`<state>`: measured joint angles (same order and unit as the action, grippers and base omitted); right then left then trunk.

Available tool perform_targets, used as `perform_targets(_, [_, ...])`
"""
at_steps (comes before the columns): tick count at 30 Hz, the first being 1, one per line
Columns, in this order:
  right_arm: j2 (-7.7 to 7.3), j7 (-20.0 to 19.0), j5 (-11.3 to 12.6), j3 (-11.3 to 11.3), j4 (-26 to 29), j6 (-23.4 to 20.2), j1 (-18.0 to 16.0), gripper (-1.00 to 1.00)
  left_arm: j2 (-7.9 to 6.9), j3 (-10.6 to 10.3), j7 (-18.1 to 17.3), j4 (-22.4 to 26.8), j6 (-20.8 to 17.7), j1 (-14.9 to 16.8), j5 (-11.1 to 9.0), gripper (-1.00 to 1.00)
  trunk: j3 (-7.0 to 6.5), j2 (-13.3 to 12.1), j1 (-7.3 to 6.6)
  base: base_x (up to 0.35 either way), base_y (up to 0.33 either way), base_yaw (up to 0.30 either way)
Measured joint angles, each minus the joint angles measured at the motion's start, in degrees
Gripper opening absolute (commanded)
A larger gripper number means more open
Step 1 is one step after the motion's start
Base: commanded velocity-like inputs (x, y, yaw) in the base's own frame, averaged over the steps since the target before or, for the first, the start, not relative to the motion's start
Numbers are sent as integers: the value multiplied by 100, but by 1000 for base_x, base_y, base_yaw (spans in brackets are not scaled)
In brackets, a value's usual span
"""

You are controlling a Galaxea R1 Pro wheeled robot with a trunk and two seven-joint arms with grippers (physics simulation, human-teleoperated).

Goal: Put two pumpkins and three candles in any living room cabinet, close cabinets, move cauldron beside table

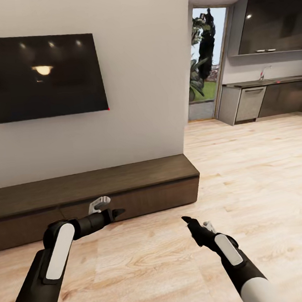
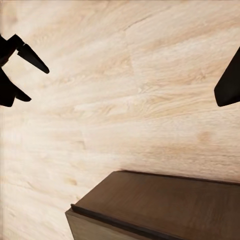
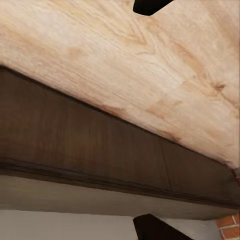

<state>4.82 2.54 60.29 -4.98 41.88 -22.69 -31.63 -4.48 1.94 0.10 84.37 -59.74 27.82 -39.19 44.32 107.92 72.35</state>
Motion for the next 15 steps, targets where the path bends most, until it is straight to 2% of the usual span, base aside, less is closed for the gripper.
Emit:
perform_targets(1, [-23, -70, 196, -150, 0, -16, 4, 100, 0, -2, -6, 4, 0, 0, -29, 100, 0, 0, 0, 58, 5, 0])
perform_targets(3, [-69, -192, 423, -303, -3, -30, 7, 100, 2, -4, -37, 6, 0, 2, -56, 100, 0, 0, -2, 162, 30, 0])
perform_targets(7, [-99, -293, 590, -400, -3, -41, 14, 100, 5, -6, -75, 11, -1, 2, -72, 100, 0, 0, -3, 247, 54, 0])
perform_targets(10, [-106, -337, 628, -411, 1, -43, 12, 100, 2, -7, -88, 9, -1, 4, -76, 100, 0, 0, -3, 295, 67, 0])
perform_targets(15, [-89, -367, 637, -138, 8, 8, 14, 100, 5, -12, -99, 10, -1, 5, -81, 100, 0, 0, -3, 311, 73, 0])
